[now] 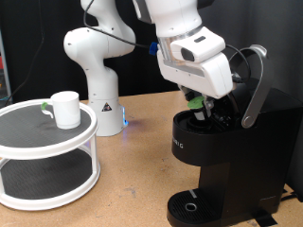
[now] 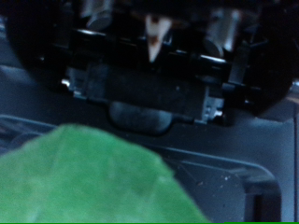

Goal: Make a cup of coffee with the keurig machine

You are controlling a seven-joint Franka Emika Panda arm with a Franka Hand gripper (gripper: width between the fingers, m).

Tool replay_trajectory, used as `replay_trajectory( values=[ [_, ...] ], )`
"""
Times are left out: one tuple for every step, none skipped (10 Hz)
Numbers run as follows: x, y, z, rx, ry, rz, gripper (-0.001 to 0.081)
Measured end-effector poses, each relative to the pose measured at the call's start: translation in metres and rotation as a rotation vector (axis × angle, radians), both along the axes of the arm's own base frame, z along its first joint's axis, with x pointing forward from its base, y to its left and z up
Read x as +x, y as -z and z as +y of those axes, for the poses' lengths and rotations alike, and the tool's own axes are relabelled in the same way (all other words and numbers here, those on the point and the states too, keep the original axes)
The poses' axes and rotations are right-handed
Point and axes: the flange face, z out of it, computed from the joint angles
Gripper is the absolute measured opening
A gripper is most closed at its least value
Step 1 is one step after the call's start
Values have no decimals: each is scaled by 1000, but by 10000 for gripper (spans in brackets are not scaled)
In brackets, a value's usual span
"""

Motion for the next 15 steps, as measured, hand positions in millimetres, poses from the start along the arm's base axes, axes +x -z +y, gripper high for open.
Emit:
replay_trajectory(
  values=[
    [0,1,-1,0,1,5,484],
    [-1,3,-2,0,2,12,484],
    [-1,5,-3,-2,3,16,484],
    [-1,7,-4,-6,3,20,484],
    [-1,9,-6,-10,4,23,484],
    [-1,11,-6,-16,3,25,484],
    [0,13,-6,-31,7,29,484],
    [1,14,-4,-50,18,35,484],
    [3,17,0,-68,26,43,484],
    [6,21,4,-81,35,54,484],
    [10,23,6,-85,47,58,484],
    [12,23,6,-86,51,59,484],
    [13,22,6,-86,51,59,484],
    [13,22,7,-85,51,58,484],
    [13,22,7,-85,51,57,484]
  ],
)
